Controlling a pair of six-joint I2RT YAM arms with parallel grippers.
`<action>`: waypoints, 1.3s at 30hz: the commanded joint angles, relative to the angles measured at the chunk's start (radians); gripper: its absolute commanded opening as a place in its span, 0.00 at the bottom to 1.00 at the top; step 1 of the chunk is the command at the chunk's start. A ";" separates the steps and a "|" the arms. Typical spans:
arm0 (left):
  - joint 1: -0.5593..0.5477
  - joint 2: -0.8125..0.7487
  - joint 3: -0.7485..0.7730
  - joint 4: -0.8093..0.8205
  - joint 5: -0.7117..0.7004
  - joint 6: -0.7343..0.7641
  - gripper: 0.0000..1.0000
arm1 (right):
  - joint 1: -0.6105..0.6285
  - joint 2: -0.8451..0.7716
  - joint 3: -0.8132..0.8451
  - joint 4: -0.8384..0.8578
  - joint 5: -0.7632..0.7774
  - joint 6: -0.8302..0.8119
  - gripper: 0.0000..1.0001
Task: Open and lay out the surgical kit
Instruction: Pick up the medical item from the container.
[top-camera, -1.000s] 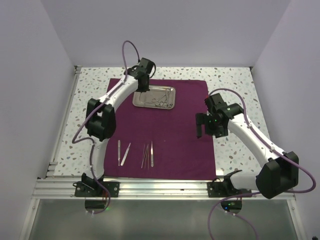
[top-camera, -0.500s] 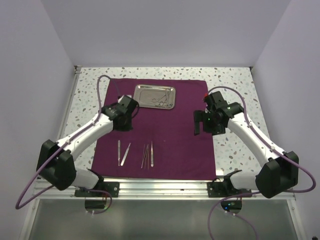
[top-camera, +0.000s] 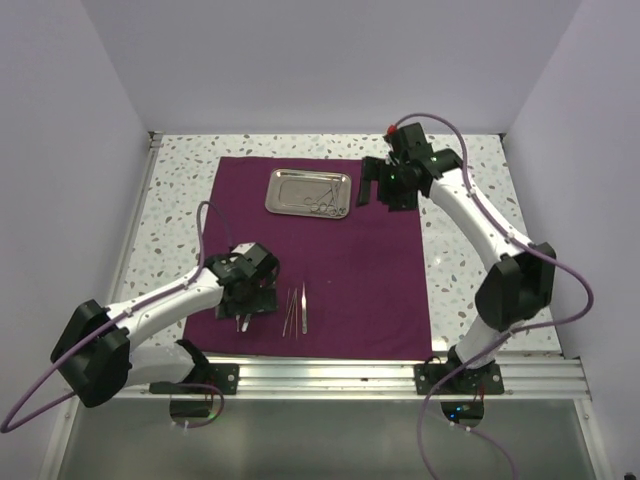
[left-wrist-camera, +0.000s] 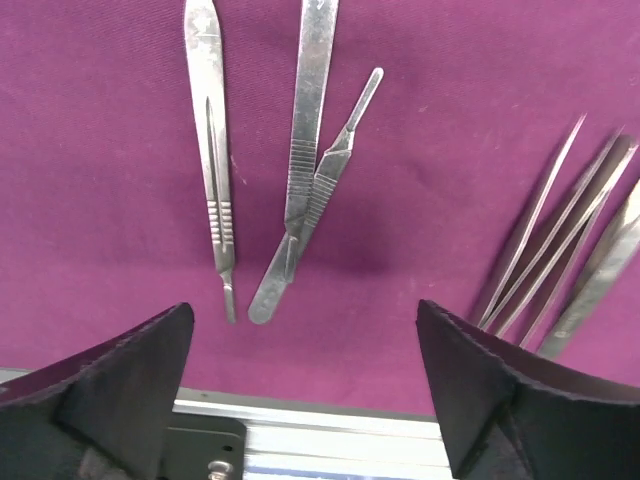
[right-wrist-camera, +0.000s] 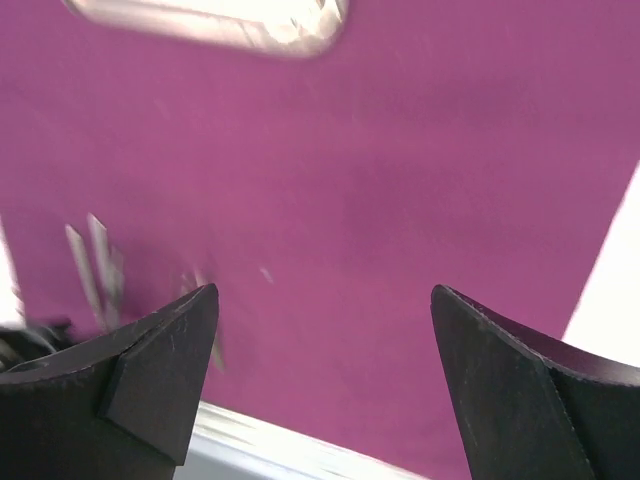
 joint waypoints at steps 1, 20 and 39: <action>-0.006 -0.056 0.020 -0.043 -0.018 -0.059 1.00 | -0.002 0.140 0.176 0.061 -0.042 0.047 0.90; -0.007 -0.188 0.150 -0.198 -0.004 0.011 0.99 | 0.074 0.880 0.905 0.011 0.122 0.021 0.80; -0.002 -0.225 0.122 -0.192 -0.047 0.039 1.00 | 0.129 1.052 0.933 -0.032 0.277 -0.012 0.25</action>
